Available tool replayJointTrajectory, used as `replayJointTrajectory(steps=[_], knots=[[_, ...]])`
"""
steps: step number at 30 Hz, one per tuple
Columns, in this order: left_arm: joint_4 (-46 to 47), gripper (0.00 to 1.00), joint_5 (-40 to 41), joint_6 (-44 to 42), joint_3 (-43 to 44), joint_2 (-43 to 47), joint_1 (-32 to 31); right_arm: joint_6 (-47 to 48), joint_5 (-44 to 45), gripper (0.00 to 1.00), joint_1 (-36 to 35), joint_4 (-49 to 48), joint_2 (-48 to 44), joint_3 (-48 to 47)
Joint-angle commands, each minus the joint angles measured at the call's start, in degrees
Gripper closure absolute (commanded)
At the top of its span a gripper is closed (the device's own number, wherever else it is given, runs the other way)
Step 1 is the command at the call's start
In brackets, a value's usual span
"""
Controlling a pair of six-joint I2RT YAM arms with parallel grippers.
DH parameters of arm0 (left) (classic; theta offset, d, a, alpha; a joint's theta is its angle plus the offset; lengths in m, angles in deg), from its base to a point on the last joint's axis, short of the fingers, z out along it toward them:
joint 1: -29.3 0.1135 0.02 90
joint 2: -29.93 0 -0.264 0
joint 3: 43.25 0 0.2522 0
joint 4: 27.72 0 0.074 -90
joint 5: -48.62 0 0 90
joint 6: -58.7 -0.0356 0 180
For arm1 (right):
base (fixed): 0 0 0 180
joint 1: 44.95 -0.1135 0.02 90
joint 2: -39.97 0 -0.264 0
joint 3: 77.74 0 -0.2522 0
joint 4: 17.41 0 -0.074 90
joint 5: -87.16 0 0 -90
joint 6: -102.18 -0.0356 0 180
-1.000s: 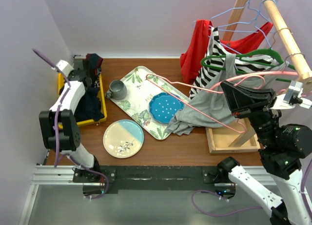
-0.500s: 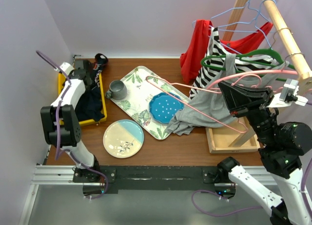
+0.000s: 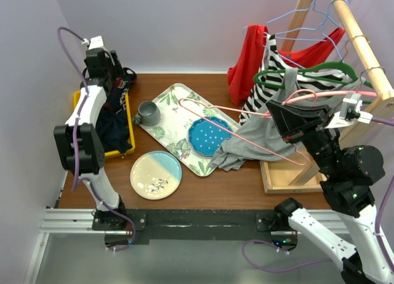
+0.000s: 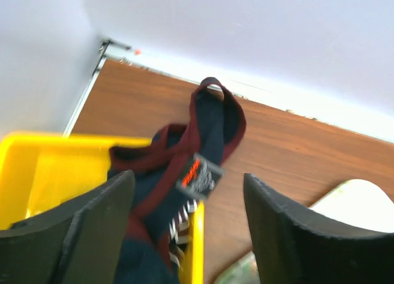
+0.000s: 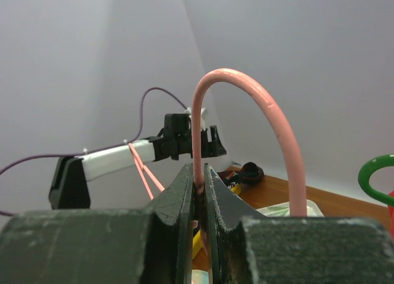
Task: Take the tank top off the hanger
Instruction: Place the tank top in the bin.
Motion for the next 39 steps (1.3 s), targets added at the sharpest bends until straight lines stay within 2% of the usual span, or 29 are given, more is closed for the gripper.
replayJointTrajectory(steps=[1, 5, 15, 17, 20, 23, 24, 26, 27, 33, 37, 39], knots=[[-1.5, 0.21, -3.0, -10.7, 9.2, -9.1, 0.2, 0.6, -0.1, 1.0, -0.2, -2.0, 1.1, 0.5], [-2.4, 0.18, -2.2, -15.7, 17.6, -16.5, 0.2, 1.2, -0.3, 1.0, -0.2, -3.7, 1.9, 1.1], [-3.4, 0.18, -3.7, -18.3, 36.6, -35.7, 0.3, 0.5, -0.8, 1.0, -0.2, -6.6, 5.7, 1.3], [-3.1, 0.18, -3.5, -18.3, 38.8, -38.7, 0.4, 0.3, -1.2, 1.0, -0.2, -7.1, 7.2, 1.1], [1.8, 0.22, -4.7, -18.2, 36.1, -39.1, 0.3, -0.3, -1.3, 1.0, -0.2, -8.1, 8.7, 1.1], [4.0, 0.35, -6.4, -18.0, 35.8, -39.6, 0.3, -0.6, -1.0, 1.0, -0.2, -9.3, 9.3, 1.5], [4.4, 0.57, -6.8, -18.1, 35.8, -39.7, 0.3, -0.7, -0.8, 1.0, -0.2, -9.7, 9.4, 1.6], [4.8, 0.82, -6.8, -18.4, 35.6, -39.2, 0.3, -0.8, -0.7, 1.0, -0.2, -9.9, 9.6, 1.5], [4.8, 0.99, -6.4, -18.4, 35.5, -38.7, 0.3, -0.7, -0.7, 1.0, -0.2, -9.9, 9.9, 1.3], [9.7, 1.0, -1.4, -17.8, 26.4, -25.1, 0.2, 0.8, 0.1, 1.0, -0.2, -8.8, 9.4, 0.4], [8.9, 1.0, 5.9, -16.1, 18.5, -12.6, 0.3, 0.9, 0.4, 1.0, -0.2, -8.9, 8.5, 0.4], [6.5, 1.0, 9.1, -15.4, 13.2, -9.0, 0.3, 0.4, 0.0, 1.0, -0.2, -9.3, 8.3, 0.5]])
